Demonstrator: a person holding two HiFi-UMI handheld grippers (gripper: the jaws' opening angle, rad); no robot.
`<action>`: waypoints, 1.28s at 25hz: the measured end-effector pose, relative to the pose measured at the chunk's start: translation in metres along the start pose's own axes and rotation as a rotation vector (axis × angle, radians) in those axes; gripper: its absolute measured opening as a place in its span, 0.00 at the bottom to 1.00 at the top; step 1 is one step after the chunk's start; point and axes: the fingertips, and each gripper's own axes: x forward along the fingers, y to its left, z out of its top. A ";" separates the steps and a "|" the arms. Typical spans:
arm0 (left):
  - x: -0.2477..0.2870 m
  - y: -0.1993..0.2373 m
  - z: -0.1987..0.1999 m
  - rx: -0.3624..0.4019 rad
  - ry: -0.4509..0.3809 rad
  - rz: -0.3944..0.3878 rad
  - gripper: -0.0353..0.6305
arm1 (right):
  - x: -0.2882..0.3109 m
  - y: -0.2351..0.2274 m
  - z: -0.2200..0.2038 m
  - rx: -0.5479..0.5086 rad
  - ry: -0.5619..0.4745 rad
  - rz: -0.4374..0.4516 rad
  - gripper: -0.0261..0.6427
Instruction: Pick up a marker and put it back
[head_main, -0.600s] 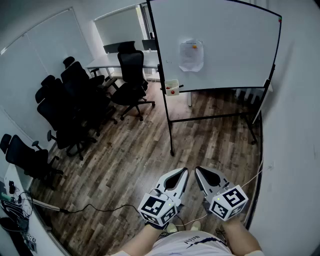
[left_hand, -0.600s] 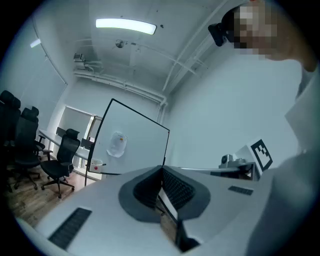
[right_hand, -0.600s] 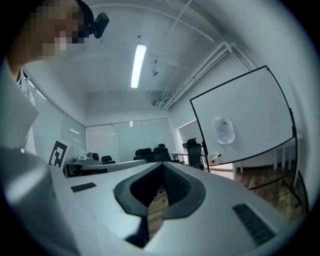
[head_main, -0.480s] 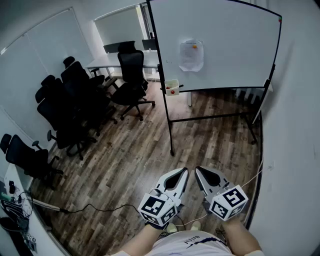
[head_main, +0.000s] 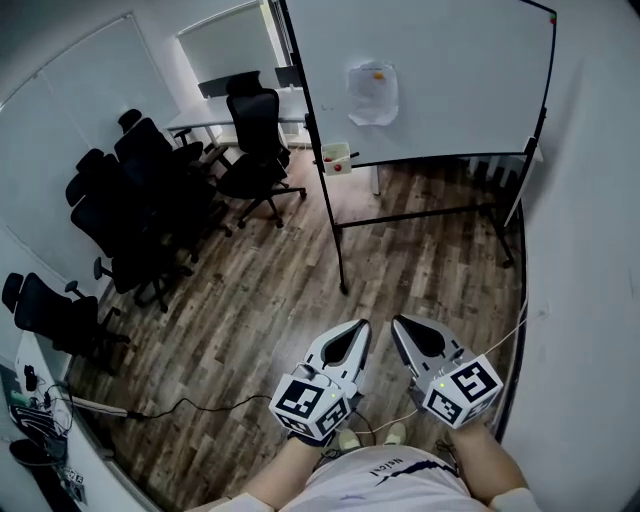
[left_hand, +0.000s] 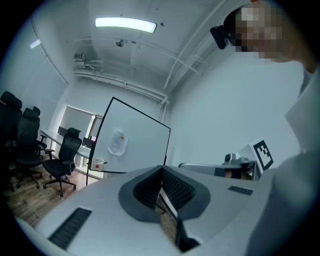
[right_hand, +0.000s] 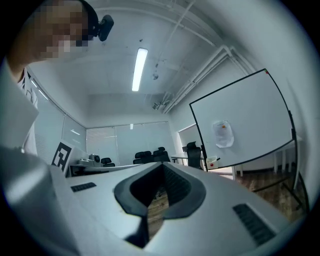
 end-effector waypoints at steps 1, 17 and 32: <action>0.001 0.002 0.003 0.005 -0.005 0.009 0.07 | -0.002 -0.004 0.006 -0.014 -0.010 -0.007 0.06; 0.050 -0.035 -0.034 0.040 0.070 0.059 0.07 | -0.035 -0.062 -0.016 -0.114 0.036 -0.030 0.06; 0.109 0.018 -0.029 0.020 0.048 0.068 0.07 | 0.017 -0.108 -0.016 -0.113 0.059 -0.033 0.06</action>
